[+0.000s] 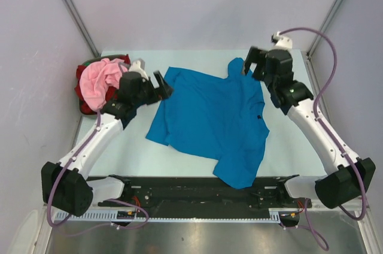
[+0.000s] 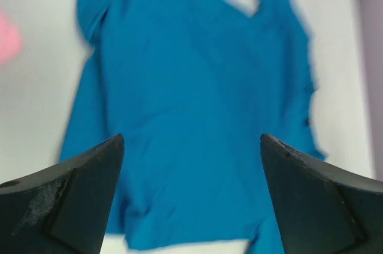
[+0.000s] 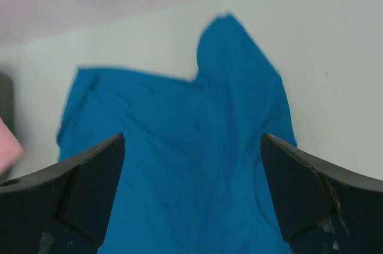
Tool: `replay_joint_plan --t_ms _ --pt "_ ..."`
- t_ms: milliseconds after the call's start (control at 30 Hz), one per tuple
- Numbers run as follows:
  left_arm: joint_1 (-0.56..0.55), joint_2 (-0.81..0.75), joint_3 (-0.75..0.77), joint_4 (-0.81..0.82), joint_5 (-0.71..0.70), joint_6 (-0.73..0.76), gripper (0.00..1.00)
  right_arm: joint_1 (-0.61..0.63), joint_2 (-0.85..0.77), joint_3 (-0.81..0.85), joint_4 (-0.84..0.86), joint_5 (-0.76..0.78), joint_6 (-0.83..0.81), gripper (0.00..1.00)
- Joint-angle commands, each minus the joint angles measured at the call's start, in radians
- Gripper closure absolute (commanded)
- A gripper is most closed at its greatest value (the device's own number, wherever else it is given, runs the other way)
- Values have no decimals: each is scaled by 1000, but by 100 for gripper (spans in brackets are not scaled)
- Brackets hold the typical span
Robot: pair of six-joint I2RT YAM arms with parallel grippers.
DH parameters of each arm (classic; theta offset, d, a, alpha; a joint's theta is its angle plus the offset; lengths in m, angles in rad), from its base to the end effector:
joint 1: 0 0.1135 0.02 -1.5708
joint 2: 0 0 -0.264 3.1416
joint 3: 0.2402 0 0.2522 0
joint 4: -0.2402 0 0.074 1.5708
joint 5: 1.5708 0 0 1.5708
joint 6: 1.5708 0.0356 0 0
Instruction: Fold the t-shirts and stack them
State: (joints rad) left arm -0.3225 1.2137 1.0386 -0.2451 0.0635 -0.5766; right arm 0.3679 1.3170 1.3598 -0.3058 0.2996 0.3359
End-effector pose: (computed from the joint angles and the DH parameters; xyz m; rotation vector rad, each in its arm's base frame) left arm 0.2643 -0.0907 0.3326 -0.2176 2.0364 -0.6356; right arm 0.2839 0.0982 0.4114 0.1809 1.8185 0.2223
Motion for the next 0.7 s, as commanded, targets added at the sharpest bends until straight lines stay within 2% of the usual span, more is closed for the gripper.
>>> replay_joint_plan --t_ms 0,133,267,500,667 --pt "-18 -63 -158 -155 -132 -25 0 69 -71 -146 -268 10 54 0" --pt "-24 -62 -244 -177 -149 -43 0 170 -113 -255 -326 94 110 0" --pt "-49 -7 -288 -125 -131 -58 0 177 -121 -359 -288 46 172 2" --pt "-127 164 -243 -86 -174 -71 0 174 -50 -481 -201 23 253 2" --pt "-139 280 -230 -80 -214 -78 0 174 34 -528 -136 19 265 2"
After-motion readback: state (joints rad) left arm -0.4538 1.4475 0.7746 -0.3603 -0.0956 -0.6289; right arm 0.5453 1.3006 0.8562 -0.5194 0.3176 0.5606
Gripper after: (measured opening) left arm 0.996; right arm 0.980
